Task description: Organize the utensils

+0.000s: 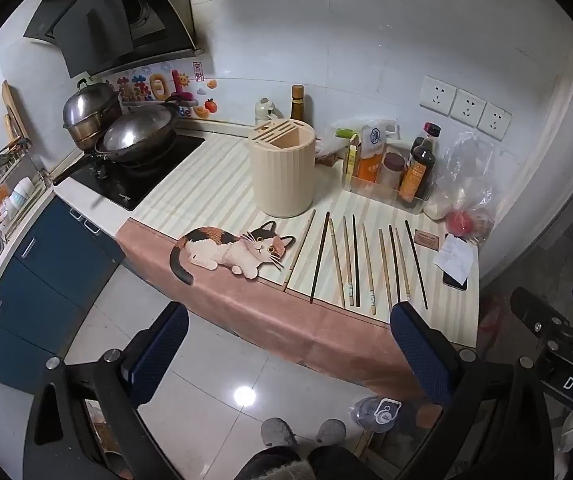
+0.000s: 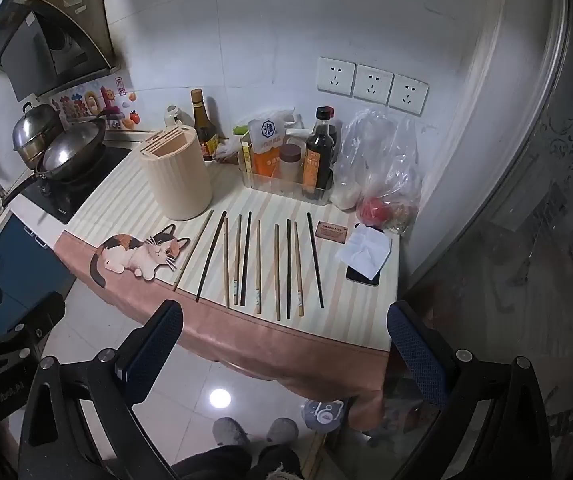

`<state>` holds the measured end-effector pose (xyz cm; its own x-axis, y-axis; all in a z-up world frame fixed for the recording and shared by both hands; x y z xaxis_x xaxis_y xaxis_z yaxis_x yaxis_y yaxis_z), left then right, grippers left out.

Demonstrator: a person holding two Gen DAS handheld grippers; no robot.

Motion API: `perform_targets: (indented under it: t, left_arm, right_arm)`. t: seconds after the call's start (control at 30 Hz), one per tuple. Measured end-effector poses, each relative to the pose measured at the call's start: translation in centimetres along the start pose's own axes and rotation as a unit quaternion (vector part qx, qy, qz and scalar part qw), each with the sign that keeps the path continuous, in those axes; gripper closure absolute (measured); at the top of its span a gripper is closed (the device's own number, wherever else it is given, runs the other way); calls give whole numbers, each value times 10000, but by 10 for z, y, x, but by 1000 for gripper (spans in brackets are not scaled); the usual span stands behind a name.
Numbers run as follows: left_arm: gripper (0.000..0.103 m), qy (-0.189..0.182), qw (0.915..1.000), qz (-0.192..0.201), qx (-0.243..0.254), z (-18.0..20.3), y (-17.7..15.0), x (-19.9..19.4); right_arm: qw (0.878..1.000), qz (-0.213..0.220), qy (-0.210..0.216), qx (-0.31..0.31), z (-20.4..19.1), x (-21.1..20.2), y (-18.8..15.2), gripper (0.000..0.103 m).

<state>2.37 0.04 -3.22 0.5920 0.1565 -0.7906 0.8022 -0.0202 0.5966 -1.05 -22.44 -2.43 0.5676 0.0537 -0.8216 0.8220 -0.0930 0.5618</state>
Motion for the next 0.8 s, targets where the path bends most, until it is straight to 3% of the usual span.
perform_targets:
  t: [0.8]
  left_arm:
    - [0,15,10000,60,62,1,6,-7]
  right_arm:
    - [9999,59,-126,-53,0,-3,9,0]
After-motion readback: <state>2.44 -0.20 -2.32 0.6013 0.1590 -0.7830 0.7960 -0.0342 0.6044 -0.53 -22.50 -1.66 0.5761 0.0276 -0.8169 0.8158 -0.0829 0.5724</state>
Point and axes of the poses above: each gripper's, at about its wrist camera, not at the fingertips, and x roughly the way its jaws point, z to its right, y to its top, the point moved 4 cm from there along x, roughly the way its jaws point, and after that the axes turned 9 degrees about y, right-handed, at the moved point
